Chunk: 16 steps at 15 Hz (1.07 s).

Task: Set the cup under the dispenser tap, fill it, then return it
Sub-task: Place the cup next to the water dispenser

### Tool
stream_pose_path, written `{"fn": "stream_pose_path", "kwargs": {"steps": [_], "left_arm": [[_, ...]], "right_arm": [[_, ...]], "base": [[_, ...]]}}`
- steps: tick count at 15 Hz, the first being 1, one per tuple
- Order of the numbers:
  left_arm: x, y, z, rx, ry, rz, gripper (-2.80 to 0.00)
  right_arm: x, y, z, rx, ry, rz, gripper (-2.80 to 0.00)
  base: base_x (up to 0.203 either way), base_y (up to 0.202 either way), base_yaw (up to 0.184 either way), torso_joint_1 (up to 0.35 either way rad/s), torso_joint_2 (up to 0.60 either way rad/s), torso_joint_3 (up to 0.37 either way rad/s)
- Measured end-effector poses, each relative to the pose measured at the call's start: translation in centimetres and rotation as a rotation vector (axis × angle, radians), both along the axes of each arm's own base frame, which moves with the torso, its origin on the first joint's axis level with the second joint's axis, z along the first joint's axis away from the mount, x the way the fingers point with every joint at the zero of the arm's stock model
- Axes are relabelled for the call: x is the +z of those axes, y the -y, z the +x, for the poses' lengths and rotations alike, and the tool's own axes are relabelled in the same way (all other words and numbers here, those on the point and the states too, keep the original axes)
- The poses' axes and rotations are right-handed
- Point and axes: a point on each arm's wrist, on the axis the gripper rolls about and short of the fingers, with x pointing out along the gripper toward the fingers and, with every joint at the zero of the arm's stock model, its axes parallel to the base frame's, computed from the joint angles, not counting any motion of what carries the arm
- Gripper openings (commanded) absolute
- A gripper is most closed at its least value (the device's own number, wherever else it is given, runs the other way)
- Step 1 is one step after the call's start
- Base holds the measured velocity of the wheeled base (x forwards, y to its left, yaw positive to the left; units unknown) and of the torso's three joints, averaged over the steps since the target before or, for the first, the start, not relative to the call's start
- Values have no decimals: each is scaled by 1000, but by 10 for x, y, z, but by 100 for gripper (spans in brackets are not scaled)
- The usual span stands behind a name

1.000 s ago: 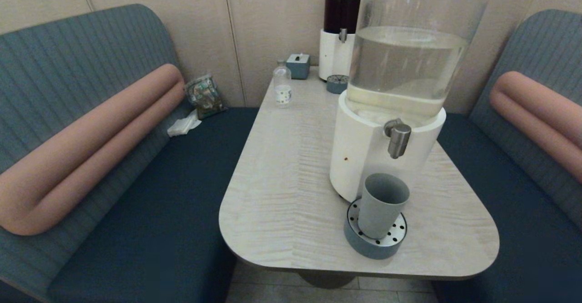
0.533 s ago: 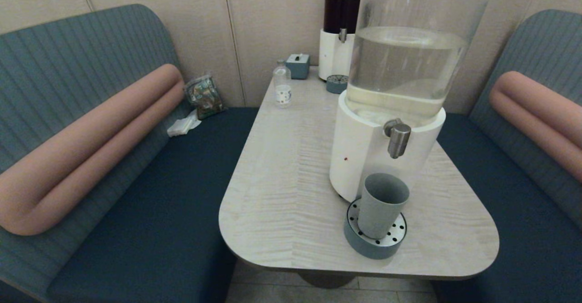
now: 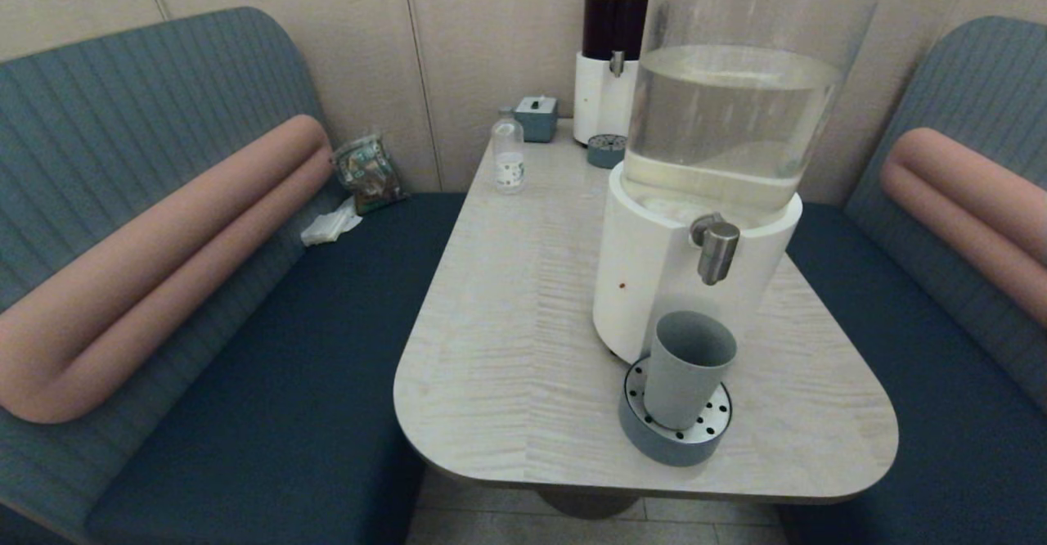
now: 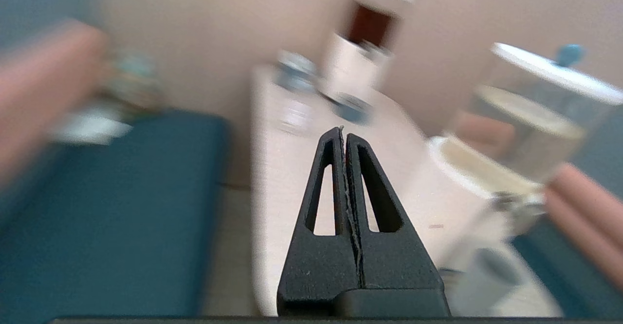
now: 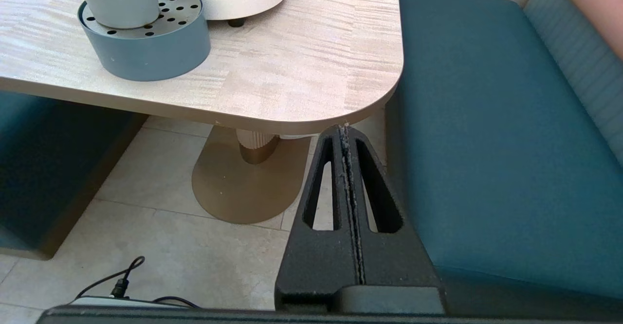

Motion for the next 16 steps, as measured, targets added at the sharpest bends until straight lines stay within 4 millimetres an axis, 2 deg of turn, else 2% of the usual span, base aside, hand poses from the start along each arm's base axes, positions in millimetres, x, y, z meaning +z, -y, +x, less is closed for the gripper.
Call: {"fn": "stream_pose_path", "kwargs": {"steps": [2,3,5,6,8,10,12,14,15,16], "left_arm": [[22,3,58,-152,-56,-32,-280],[26,5,87,-248,-85,-66,-280],[29,11,132,-465,-134,-130,-280],[27,14,146,-577,-162,-143,-280],[22,26,162,-790,-234,-130,-280],[8,40,170,-932,-323,-124,-280],[-21,52,176,-981,-422,-128,-280],[-51,58,180,-981,-449,-47,-280],[-67,59,180,-962,-443,20,-122],[-80,59,179,-940,-425,81,0]], "right_arm": [[0,0,0,0,0,0,-280],[0,0,0,0,0,0,-280],[0,0,0,0,0,0,-280],[0,0,0,0,0,0,-280],[0,0,0,0,0,0,-280],[0,0,0,0,0,0,-280],[0,0,0,0,0,0,-280],[0,0,0,0,0,0,-280],[0,0,0,0,0,0,-280],[0,0,0,0,0,0,-280]], "base": [[0,0,0,0,0,0],[0,0,0,0,0,0],[0,0,0,0,0,0],[0,0,0,0,0,0],[0,0,0,0,0,0],[0,0,0,0,0,0],[0,0,0,0,0,0],[0,0,0,0,0,0],[0,0,0,0,0,0],[0,0,0,0,0,0]]}}
